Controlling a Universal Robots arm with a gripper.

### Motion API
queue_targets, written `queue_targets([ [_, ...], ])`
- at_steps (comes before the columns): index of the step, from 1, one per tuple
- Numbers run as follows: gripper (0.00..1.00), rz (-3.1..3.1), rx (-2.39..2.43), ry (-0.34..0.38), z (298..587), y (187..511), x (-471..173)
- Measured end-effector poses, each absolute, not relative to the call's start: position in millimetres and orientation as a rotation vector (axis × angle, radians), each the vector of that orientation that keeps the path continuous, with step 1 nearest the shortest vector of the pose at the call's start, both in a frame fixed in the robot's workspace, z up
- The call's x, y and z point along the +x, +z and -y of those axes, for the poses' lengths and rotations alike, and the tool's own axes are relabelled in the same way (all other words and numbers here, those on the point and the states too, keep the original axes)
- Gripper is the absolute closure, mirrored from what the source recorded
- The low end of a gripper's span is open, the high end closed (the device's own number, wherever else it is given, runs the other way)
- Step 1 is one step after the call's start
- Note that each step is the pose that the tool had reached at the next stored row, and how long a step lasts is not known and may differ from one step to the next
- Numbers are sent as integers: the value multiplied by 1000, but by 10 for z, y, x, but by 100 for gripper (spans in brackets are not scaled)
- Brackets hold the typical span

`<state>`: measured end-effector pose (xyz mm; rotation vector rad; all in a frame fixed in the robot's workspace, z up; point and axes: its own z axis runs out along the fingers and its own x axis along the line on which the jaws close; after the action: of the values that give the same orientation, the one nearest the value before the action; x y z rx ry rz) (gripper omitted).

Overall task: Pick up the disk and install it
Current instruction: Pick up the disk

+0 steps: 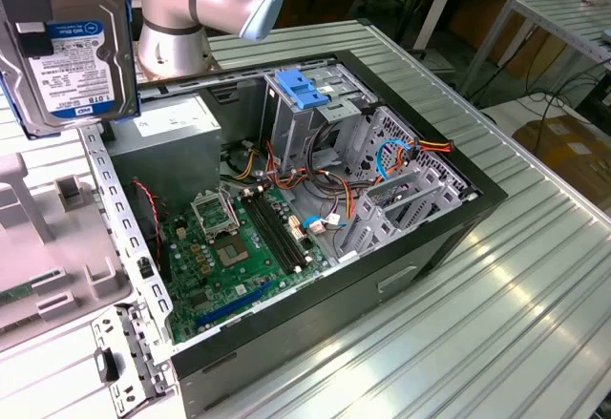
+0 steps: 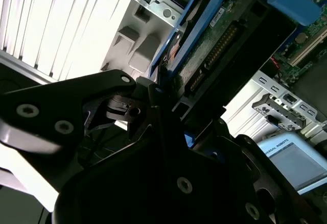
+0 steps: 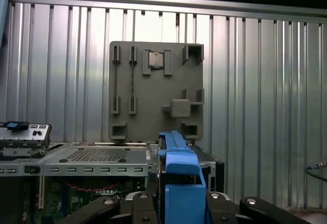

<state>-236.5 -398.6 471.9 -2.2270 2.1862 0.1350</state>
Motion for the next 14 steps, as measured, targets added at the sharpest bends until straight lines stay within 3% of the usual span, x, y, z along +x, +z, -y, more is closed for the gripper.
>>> queue_targets([
  [14, 64, -2187, -2227, 136, 4127, 4718, -2225],
])
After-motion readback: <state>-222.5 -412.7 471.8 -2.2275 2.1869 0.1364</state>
